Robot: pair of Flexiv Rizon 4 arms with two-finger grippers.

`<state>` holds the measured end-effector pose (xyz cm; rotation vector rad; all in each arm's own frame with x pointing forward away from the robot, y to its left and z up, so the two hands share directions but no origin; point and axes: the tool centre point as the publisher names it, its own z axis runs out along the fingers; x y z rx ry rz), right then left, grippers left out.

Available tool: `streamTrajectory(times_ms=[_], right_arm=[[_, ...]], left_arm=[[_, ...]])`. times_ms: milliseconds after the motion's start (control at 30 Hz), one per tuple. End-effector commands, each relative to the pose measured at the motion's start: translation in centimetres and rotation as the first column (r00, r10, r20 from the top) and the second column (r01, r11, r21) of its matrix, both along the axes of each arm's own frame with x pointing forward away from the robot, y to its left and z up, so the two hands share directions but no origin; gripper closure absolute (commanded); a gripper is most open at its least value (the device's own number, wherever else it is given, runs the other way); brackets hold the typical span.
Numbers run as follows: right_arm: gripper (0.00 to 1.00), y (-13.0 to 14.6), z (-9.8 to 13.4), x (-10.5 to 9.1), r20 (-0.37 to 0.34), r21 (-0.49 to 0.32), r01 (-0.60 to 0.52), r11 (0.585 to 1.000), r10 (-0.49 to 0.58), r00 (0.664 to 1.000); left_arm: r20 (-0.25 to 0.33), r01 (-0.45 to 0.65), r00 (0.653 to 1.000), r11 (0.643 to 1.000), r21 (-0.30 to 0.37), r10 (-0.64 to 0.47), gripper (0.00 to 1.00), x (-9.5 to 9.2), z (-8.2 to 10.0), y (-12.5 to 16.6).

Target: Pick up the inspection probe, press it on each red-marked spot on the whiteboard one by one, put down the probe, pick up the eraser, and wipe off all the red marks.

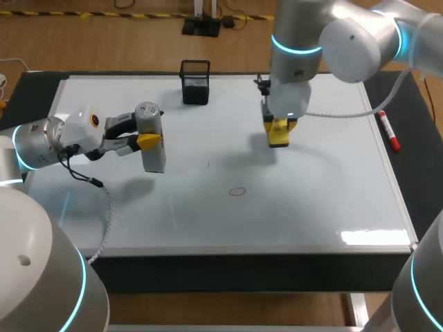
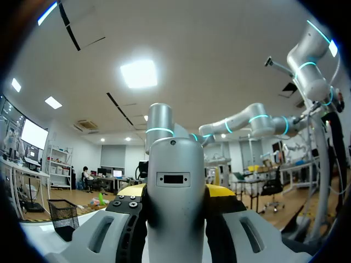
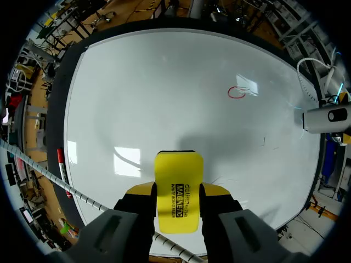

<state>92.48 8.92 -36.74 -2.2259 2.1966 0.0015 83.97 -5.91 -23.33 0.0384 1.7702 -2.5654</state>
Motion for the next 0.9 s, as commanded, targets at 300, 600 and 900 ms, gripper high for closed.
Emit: streamTrajectory(times_ms=[300,600,900], right_arm=[[1.00,4.7,-0.1,-8.3,0.108,0.049,-0.008,0.999,0.003,0.994],[1.00,7.0,-1.7,-11.7,0.101,0.043,-0.042,0.998,0.037,0.994],[1.00,9.0,-2.3,-12.3,0.065,0.084,-0.097,0.992,0.092,0.994]], left_arm=[[0.001,-0.002,1.000,1.000,0.001,0.002,1.00,-0.1,0.1,0.0],[0.001,-0.002,1.000,1.000,0.001,0.002,1.00,-0.1,0.1,0.0],[0.001,-0.002,1.000,1.000,0.001,0.002,1.00,-0.1,0.1,0.0]])
